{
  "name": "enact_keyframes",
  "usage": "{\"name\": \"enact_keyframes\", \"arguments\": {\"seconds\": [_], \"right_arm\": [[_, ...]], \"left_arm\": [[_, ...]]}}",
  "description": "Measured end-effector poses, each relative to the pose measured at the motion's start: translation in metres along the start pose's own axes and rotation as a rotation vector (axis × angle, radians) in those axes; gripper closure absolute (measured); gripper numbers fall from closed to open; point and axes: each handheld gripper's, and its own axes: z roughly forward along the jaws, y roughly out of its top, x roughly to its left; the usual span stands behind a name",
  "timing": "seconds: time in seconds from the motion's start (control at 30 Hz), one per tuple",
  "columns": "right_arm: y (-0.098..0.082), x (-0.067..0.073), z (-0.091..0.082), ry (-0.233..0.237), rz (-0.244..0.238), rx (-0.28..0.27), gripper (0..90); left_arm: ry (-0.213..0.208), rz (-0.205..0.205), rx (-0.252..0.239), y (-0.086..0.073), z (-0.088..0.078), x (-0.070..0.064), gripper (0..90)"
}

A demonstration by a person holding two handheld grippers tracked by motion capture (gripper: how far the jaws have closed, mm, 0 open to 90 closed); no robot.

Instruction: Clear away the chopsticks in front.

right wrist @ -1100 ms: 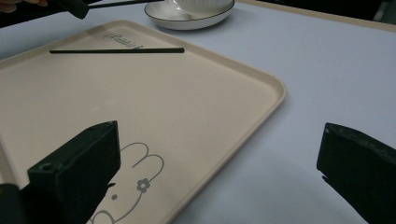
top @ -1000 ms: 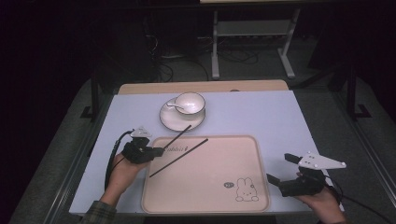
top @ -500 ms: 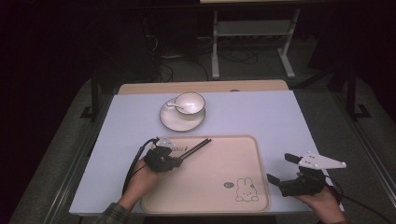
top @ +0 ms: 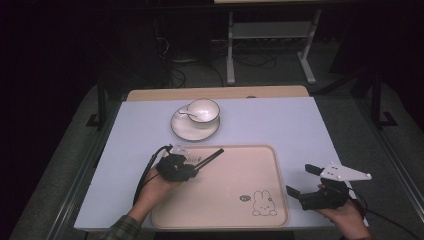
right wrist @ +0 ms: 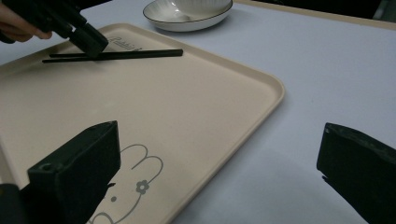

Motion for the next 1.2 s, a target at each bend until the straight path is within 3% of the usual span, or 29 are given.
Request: {"name": "enact_keyframes", "arguments": {"seconds": [0.1,0.17,0.33,0.37,0.53,0.7,0.8,1.2], "right_arm": [[0.000,0.000,0.001,0.000,0.000,0.002,0.0],[0.000,0.000,0.002,0.001,-0.002,0.003,0.0],[0.000,0.000,0.002,0.001,0.002,0.007,0.0],[-0.001,0.000,0.002,0.001,0.000,0.007,0.0],[-0.002,-0.001,0.001,-0.001,0.001,0.005,0.0],[-0.002,-0.001,0.000,-0.001,0.000,0.005,0.0],[-0.002,-0.001,0.000,-0.002,0.001,0.005,0.0],[-0.004,-0.001,-0.004,-0.009,-0.001,0.002,0.0]], "left_arm": [[-0.006,0.020,-0.008,0.012,0.005,-0.001,77.6],[-0.051,0.040,-0.022,0.032,0.019,-0.003,89.0],[-0.067,0.087,-0.014,0.055,0.042,-0.010,89.5],[-0.055,0.107,-0.005,0.063,0.057,-0.012,89.5],[-0.050,0.094,0.004,0.067,0.076,-0.005,89.5],[-0.024,0.082,-0.003,0.065,0.074,0.002,89.5],[-0.024,0.053,-0.008,0.062,0.071,0.008,89.6],[0.030,0.006,0.014,0.035,0.043,0.029,89.6]]}}
